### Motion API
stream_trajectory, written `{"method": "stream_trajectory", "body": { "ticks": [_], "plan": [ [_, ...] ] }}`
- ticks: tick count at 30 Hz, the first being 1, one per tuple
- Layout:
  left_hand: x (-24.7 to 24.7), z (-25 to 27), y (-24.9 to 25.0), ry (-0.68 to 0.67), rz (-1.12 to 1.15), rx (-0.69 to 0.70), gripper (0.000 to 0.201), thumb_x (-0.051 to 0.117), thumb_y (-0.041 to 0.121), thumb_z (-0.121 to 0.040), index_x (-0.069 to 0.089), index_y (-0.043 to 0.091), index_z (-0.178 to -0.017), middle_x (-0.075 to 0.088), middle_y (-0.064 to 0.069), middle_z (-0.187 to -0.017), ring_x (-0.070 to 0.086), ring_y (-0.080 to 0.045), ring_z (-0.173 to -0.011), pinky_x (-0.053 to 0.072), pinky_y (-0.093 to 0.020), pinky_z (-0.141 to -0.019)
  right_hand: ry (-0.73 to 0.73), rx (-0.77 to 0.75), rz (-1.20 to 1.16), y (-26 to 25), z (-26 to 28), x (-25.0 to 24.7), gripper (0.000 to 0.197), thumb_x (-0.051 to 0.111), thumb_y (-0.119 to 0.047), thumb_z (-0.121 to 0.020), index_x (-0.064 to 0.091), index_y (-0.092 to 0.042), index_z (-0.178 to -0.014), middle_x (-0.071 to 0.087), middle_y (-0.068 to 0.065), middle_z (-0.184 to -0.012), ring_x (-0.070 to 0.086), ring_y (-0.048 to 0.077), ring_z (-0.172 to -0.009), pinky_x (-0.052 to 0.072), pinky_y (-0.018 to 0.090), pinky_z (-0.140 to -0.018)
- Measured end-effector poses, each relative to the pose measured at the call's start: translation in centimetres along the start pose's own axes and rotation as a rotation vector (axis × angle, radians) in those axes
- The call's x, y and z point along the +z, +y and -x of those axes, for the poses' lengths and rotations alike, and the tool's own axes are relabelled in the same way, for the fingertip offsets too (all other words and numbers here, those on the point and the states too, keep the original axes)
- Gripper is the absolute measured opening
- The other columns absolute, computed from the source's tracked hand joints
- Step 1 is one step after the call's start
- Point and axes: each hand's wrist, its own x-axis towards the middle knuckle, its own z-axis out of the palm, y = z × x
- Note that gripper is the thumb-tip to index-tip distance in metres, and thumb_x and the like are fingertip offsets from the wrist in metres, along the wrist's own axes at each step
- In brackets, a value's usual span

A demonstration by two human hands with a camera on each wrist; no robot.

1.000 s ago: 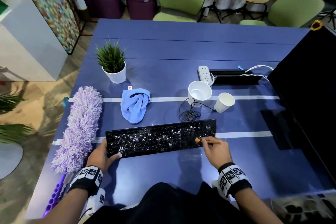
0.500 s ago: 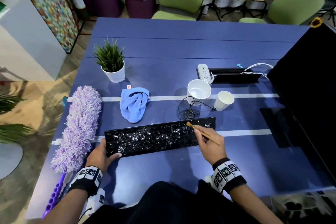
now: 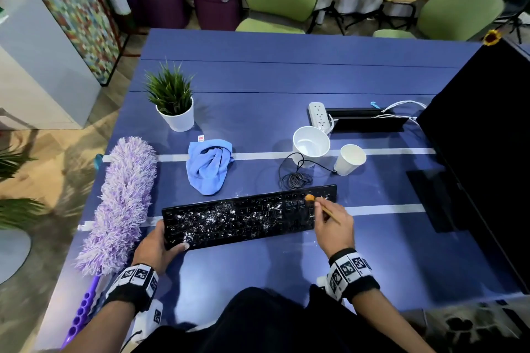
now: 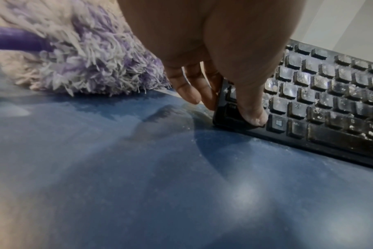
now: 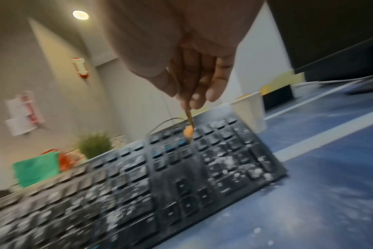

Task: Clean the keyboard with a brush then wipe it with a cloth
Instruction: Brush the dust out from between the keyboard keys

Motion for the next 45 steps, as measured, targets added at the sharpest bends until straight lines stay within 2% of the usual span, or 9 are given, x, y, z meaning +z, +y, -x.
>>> {"method": "stream_trajectory", "body": {
  "ticks": [2, 9, 14, 21, 26, 29, 34, 39, 45],
  "plan": [
    [0.0, 0.1, 0.0, 0.001, 0.010, 0.002, 0.062, 0.083, 0.033, -0.068, 0.044, 0.019, -0.113, 0.070, -0.010, -0.098, 0.066, -0.031, -0.086, 0.050, -0.035, -0.073, 0.040, 0.085, 0.044, 0.5, -0.2, -0.4, 0.014, 0.064, -0.015, -0.088, 0.075, -0.007, -0.093, 0.074, 0.008, -0.089, 0.067, 0.024, -0.085, 0.052, 0.026, -0.083],
    [0.1, 0.2, -0.2, 0.001, 0.026, 0.000, 0.064, 0.083, 0.035, -0.067, 0.042, 0.021, -0.114, 0.071, -0.009, -0.099, 0.067, -0.030, -0.087, 0.052, -0.037, -0.075, 0.043, -0.075, 0.016, 1.1, -0.7, -2.0, 0.023, 0.055, -0.023, -0.092, 0.073, -0.013, -0.101, 0.069, 0.000, -0.082, 0.055, 0.009, -0.074, 0.044, 0.016, -0.078],
    [0.1, 0.2, -0.1, -0.002, 0.011, -0.013, 0.063, 0.082, 0.034, -0.068, 0.043, 0.019, -0.115, 0.070, -0.011, -0.101, 0.067, -0.031, -0.090, 0.051, -0.037, -0.077, -0.160, 0.035, 0.047, 2.6, -0.2, -3.0, 0.015, 0.062, -0.019, -0.089, 0.074, -0.013, -0.097, 0.073, 0.006, -0.090, 0.068, 0.021, -0.082, 0.052, 0.025, -0.078],
    [0.0, 0.2, -0.1, -0.005, 0.018, -0.014, 0.063, 0.083, 0.034, -0.068, 0.043, 0.020, -0.115, 0.070, -0.010, -0.101, 0.067, -0.030, -0.089, 0.051, -0.037, -0.078, -0.075, 0.088, -0.048, 2.6, -0.5, -2.4, 0.009, 0.066, -0.011, -0.086, 0.075, -0.011, -0.090, 0.074, 0.003, -0.085, 0.069, 0.016, -0.077, 0.056, 0.031, -0.075],
    [0.1, 0.1, -0.1, -0.011, 0.040, -0.023, 0.064, 0.083, 0.033, -0.067, 0.044, 0.019, -0.116, 0.069, -0.008, -0.101, 0.067, -0.029, -0.090, 0.051, -0.037, -0.080, -0.023, -0.009, -0.009, 2.0, -0.9, -2.2, 0.024, 0.055, -0.027, -0.091, 0.075, -0.014, -0.095, 0.073, 0.000, -0.085, 0.065, 0.016, -0.078, 0.053, 0.027, -0.077],
    [0.1, 0.0, -0.3, -0.023, 0.053, -0.022, 0.064, 0.083, 0.034, -0.067, 0.042, 0.024, -0.115, 0.070, -0.007, -0.101, 0.067, -0.028, -0.089, 0.053, -0.038, -0.081, -0.146, 0.194, 0.138, 2.3, -0.7, -2.2, 0.016, 0.060, -0.025, -0.088, 0.075, -0.018, -0.089, 0.074, 0.003, -0.082, 0.068, 0.024, -0.078, 0.054, 0.029, -0.068],
    [0.2, 0.0, -0.4, -0.012, 0.028, -0.017, 0.065, 0.083, 0.035, -0.067, 0.043, 0.022, -0.116, 0.070, -0.008, -0.102, 0.067, -0.029, -0.090, 0.052, -0.038, -0.079, -0.028, 0.082, -0.165, 2.0, -0.9, -2.3, 0.031, 0.056, -0.037, -0.087, 0.075, -0.014, -0.091, 0.072, -0.005, -0.087, 0.067, 0.008, -0.079, 0.055, 0.026, -0.074],
    [0.1, -0.1, -0.2, -0.016, 0.026, -0.005, 0.065, 0.083, 0.034, -0.067, 0.043, 0.021, -0.116, 0.070, -0.009, -0.103, 0.067, -0.030, -0.091, 0.052, -0.038, -0.079, 0.047, 0.101, -0.084, 2.6, -1.5, -2.1, 0.011, 0.066, -0.013, -0.086, 0.075, -0.009, -0.089, 0.073, 0.003, -0.086, 0.069, 0.018, -0.079, 0.054, 0.029, -0.079],
    [0.1, 0.1, -0.4, -0.004, 0.052, 0.000, 0.065, 0.084, 0.034, -0.066, 0.043, 0.024, -0.116, 0.070, -0.008, -0.101, 0.068, -0.028, -0.088, 0.053, -0.038, -0.078, 0.041, 0.123, -0.104, 2.9, -2.2, -3.0, 0.010, 0.066, -0.008, -0.086, 0.076, -0.009, -0.088, 0.073, 0.001, -0.086, 0.062, 0.003, -0.077, 0.052, 0.026, -0.082]
  ]
}}
